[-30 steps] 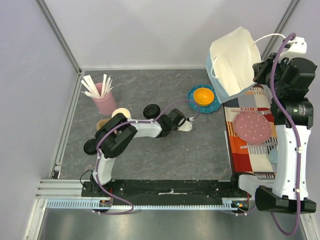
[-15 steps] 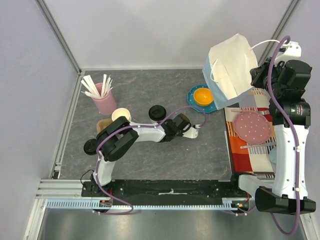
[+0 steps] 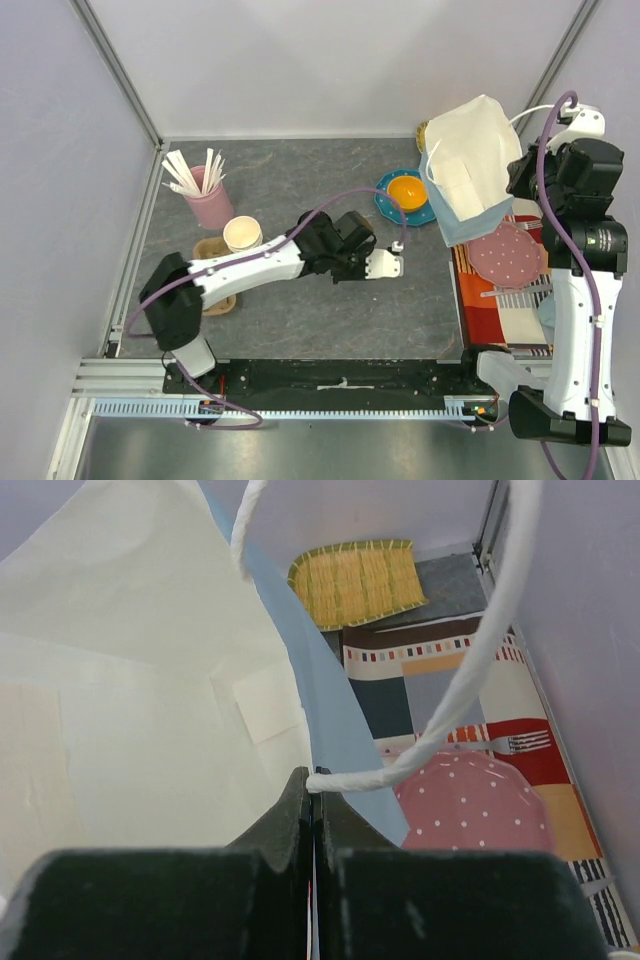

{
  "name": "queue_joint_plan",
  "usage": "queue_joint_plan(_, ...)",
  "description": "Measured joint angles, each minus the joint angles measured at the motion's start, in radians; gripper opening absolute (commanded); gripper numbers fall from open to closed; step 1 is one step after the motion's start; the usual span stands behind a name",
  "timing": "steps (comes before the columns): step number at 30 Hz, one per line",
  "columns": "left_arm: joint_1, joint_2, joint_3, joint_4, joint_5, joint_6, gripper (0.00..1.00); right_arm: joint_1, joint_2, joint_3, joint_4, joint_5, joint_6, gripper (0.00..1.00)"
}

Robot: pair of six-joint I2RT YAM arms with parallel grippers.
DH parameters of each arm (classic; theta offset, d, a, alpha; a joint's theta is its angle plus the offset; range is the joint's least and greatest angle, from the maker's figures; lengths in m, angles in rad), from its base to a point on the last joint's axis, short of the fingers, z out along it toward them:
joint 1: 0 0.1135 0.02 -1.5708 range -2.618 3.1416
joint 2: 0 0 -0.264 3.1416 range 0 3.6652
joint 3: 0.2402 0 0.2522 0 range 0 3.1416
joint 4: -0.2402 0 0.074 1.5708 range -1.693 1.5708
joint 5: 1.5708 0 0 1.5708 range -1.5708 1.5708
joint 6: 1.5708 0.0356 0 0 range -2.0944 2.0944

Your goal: Pack the takeout coffee

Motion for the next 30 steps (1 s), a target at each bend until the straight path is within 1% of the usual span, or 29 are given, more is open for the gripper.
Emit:
queue_joint_plan(3, 0.000, -0.109, 0.046, -0.132, 0.109, -0.044, 0.02, 0.000, -0.018, 0.000, -0.031, -0.003, 0.000, 0.00)
queue_joint_plan(7, 0.005, -0.215, 0.110, -0.292, 0.197, -0.090, 0.03, -0.002, -0.031, 0.000, -0.083, -0.050, -0.003, 0.00)
queue_joint_plan(11, 0.040, -0.313, 0.174, -0.432, 0.249, -0.132, 0.11, -0.002, -0.032, -0.004, -0.147, -0.125, -0.020, 0.00)
queue_joint_plan(14, 0.101, -0.366, 0.222, -0.500, 0.255, -0.161, 0.16, -0.001, -0.052, -0.029, -0.188, -0.206, -0.039, 0.00)
queue_joint_plan(16, 0.159, -0.393, 0.261, -0.536, 0.252, -0.181, 0.17, 0.003, -0.071, -0.050, -0.210, -0.266, -0.050, 0.00)
queue_joint_plan(19, 0.232, -0.422, 0.313, -0.568, 0.232, -0.207, 0.24, 0.021, -0.086, -0.079, -0.240, -0.329, -0.068, 0.00)
queue_joint_plan(20, 0.255, -0.431, 0.335, -0.578, 0.221, -0.217, 0.28, 0.030, -0.086, -0.089, -0.249, -0.347, -0.074, 0.00)
queue_joint_plan(22, 0.290, -0.444, 0.366, -0.594, 0.200, -0.227, 0.31, 0.053, -0.084, -0.115, -0.268, -0.378, -0.086, 0.00)
queue_joint_plan(23, 0.308, -0.452, 0.380, -0.597, 0.180, -0.233, 0.35, 0.063, -0.078, -0.128, -0.277, -0.390, -0.090, 0.00)
queue_joint_plan(26, 0.370, -0.473, 0.401, -0.600, 0.109, -0.247, 0.40, 0.071, -0.068, -0.171, -0.285, -0.410, -0.089, 0.00)
queue_joint_plan(30, 0.505, -0.483, 0.392, -0.595, 0.027, -0.258, 0.43, 0.075, -0.085, -0.262, -0.243, -0.407, -0.047, 0.00)
